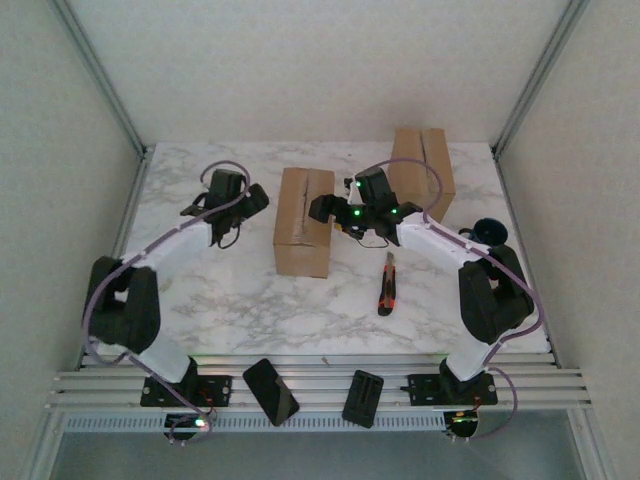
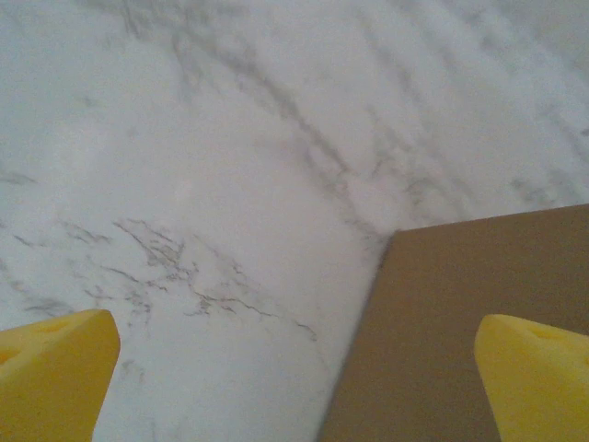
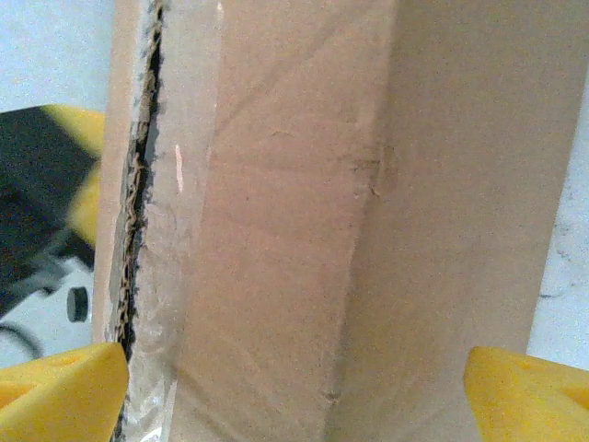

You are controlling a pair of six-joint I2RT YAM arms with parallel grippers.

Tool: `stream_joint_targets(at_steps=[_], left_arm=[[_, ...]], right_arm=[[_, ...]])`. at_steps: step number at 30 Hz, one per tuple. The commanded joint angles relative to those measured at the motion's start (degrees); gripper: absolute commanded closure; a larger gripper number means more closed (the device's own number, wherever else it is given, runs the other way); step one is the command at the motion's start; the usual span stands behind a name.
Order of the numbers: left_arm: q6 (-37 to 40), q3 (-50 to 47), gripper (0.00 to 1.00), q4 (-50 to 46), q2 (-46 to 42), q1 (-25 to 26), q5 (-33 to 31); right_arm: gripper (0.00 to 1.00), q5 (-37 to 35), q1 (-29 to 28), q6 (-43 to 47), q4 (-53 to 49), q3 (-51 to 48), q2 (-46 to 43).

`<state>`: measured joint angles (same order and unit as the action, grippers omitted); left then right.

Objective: Unpack the express box

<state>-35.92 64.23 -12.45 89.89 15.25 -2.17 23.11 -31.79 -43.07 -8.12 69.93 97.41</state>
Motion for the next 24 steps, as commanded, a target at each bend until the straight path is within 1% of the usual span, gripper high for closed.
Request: stream_joint_targets(at_steps=[1, 5, 7, 11, 17, 21, 24], left_arm=[[6.45, 6.41, 0.00, -9.57, -5.47, 3.27, -4.35], [10.67, 13.84, 0.00, -18.69, -4.28, 10.21, -8.64], [11.39, 17.12, 0.00, -22.39, -2.04, 12.78, -9.65], [11.38, 22.58, 0.00, -28.67, 3.14, 17.16, -15.17], [10.33, 30.68, 0.00, -39.62, 11.54, 21.82, -24.89], [9.85, 32.02, 0.00, -41.34, 13.97, 23.89, -26.36], [9.23, 32.41, 0.00, -41.34, 14.93, 24.37, -27.27]], right_arm=[[0.14, -1.70, 0.11, -1.08, 2.08, -0.65, 2.08], [0.27, -1.36, 0.13, -2.14, 4.48, -1.98, 3.82], [0.30, -0.96, 0.08, -2.66, 5.69, -2.60, 4.19], [0.33, -0.56, 0.08, -2.90, 6.81, -3.57, 4.29], [0.37, 0.33, 0.15, -3.38, 8.02, -3.75, 3.66], [0.38, 1.12, 0.14, -3.61, 8.55, -3.58, 3.57], [0.38, 1.86, 0.08, -3.95, 9.25, -3.66, 3.49]])
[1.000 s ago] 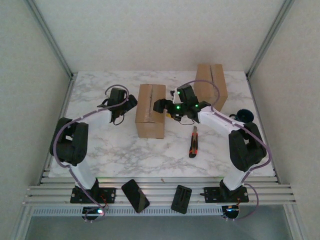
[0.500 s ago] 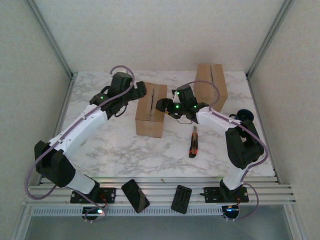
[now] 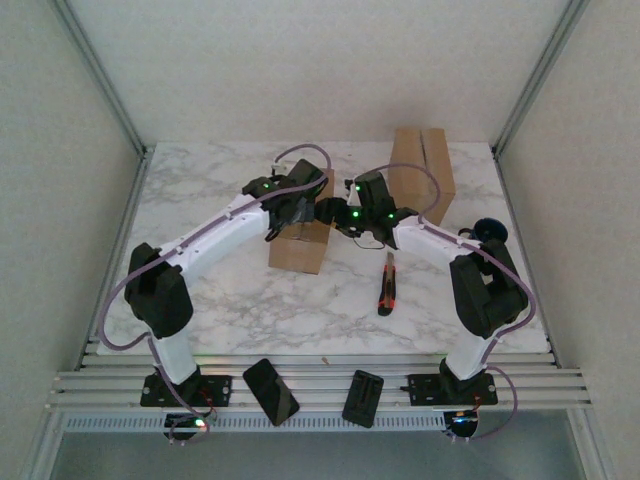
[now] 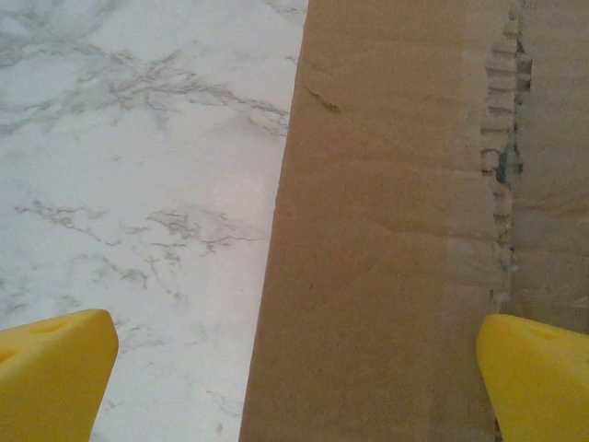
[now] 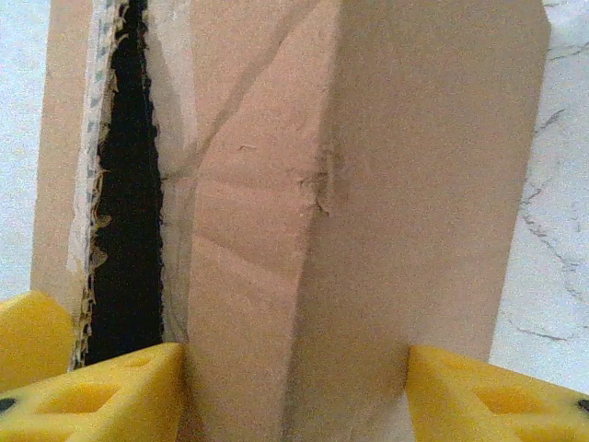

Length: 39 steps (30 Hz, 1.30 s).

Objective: Unpack the express box

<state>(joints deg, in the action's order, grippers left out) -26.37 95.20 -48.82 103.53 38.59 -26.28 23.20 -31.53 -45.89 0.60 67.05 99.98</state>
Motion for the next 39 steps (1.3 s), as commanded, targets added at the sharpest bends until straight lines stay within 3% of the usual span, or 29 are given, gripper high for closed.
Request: stream_joint_targets(at_steps=[1, 8, 15, 19, 27, 39], left_arm=[[-0.59, 1.64, 0.00, -5.26, 1.81, 1.13, -4.00], [-0.42, 1.84, 0.00, -5.53, 2.41, 3.31, -5.79], [1.70, -3.14, 0.00, 4.83, -3.35, 1.91, 11.41], [1.67, -4.71, 0.00, 7.21, -3.90, 1.32, 17.20], [1.72, -6.84, 0.00, 5.18, -4.71, 1.22, 18.03], [1.86, -12.61, 0.00, 9.33, -9.32, 0.70, 25.80]], right_arm=[[0.38, 2.06, -0.18, -1.22, 0.63, -0.80, 0.83], [0.38, 2.85, -0.16, -0.87, -0.14, 0.25, 0.64], [0.37, 3.39, -0.08, -1.20, -0.01, 0.37, 0.15], [0.36, 4.34, -0.10, -1.51, 0.50, 0.35, 0.25], [0.35, 4.95, -0.04, -1.75, 0.76, 0.69, 0.73], [0.33, 5.40, 0.02, -1.84, 0.54, 1.30, 1.18]])
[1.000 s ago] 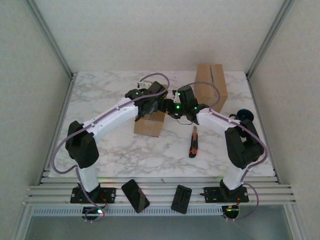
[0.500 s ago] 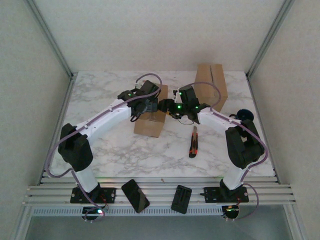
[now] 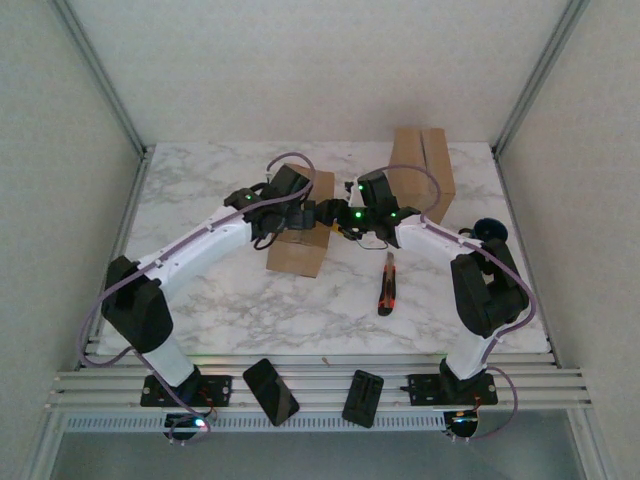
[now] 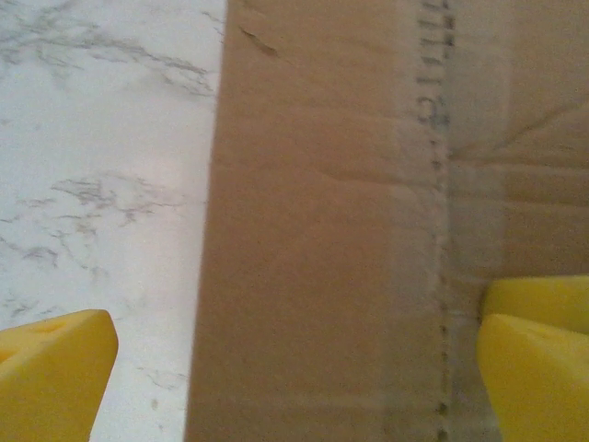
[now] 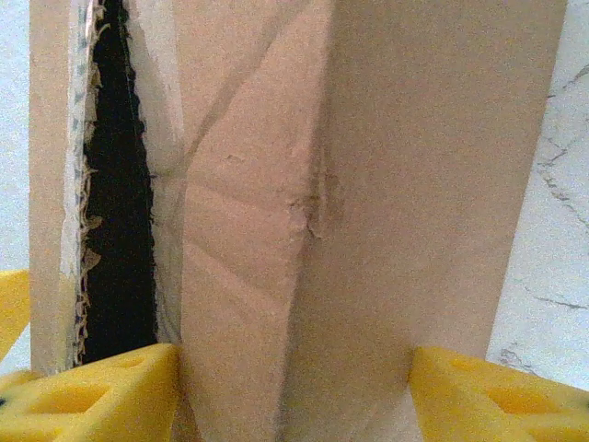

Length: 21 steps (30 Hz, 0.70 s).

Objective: Unpack the express box

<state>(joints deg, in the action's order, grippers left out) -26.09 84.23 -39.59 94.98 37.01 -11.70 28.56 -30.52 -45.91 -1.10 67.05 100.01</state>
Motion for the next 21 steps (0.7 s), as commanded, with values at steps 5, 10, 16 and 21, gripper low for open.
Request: stream_joint_targets(at_steps=[5, 10, 16, 21], left_arm=[[1.52, -3.29, 0.00, -0.67, -1.77, 1.93, 9.97], [1.47, -4.91, 0.00, -2.29, -1.35, 1.57, 6.07], [1.18, -5.83, 0.00, -3.51, -0.14, 1.57, 1.42], [0.79, -5.61, 0.02, -3.56, 0.80, 1.49, -2.92]], right_arm=[[0.33, 0.15, -0.97, -1.95, 2.39, 1.16, 1.22], [0.33, 0.25, -0.99, -2.12, 2.69, 0.83, 1.02], [0.33, 0.25, -0.79, -2.21, 2.77, 0.39, 0.65], [0.33, 0.29, -0.68, -2.34, 2.95, -0.03, 0.41]])
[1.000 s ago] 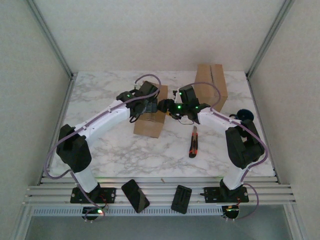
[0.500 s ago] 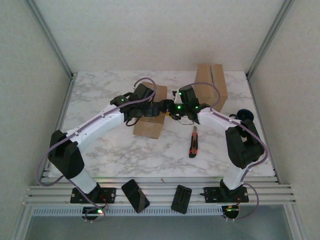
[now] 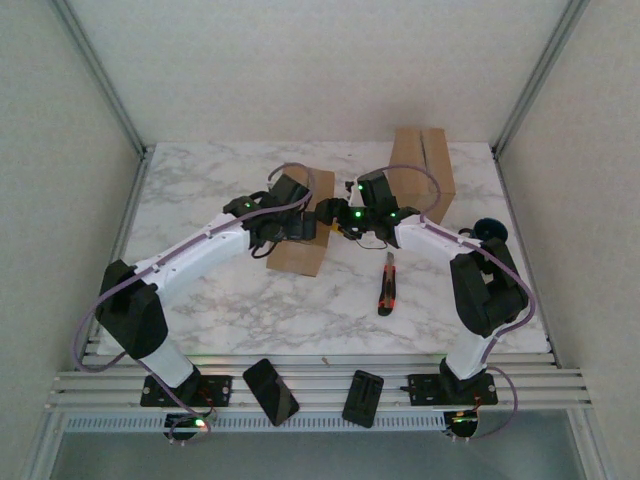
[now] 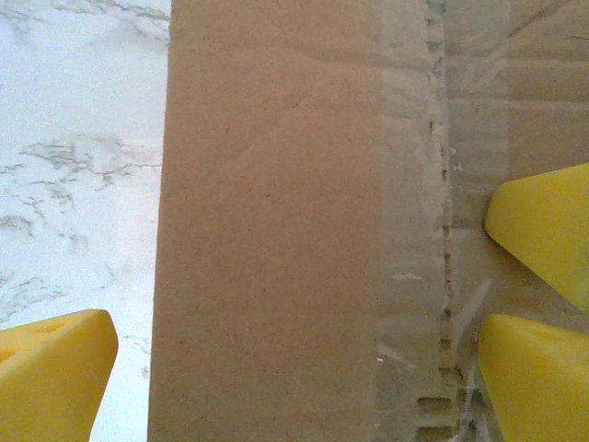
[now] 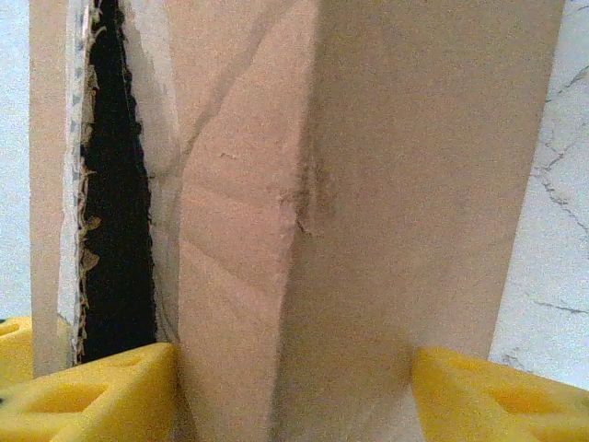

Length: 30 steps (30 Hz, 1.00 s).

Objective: Unpack the express box

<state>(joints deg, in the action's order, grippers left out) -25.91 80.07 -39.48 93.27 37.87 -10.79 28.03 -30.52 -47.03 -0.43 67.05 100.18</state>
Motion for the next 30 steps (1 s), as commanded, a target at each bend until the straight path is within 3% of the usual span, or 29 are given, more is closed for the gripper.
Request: stream_joint_targets(at_steps=[1, 16, 23, 30], left_arm=[[0.54, -1.35, 0.03, -3.67, 2.66, 0.63, -4.73], [1.94, -1.37, 0.15, -2.80, 2.89, 1.15, -17.80], [3.36, -2.19, 0.26, -1.57, 3.43, 1.33, -18.12], [4.05, -3.23, 0.28, -0.70, 4.62, 1.24, -18.20]], right_arm=[[0.33, 0.83, -0.68, -1.23, 2.35, -0.18, 0.19], [0.33, 1.39, -0.42, -1.84, 3.39, -0.88, 0.52], [0.33, 1.93, -0.41, -2.97, 4.96, -0.78, 2.11], [0.34, 2.33, -0.41, -4.57, 7.10, -1.04, 4.77]])
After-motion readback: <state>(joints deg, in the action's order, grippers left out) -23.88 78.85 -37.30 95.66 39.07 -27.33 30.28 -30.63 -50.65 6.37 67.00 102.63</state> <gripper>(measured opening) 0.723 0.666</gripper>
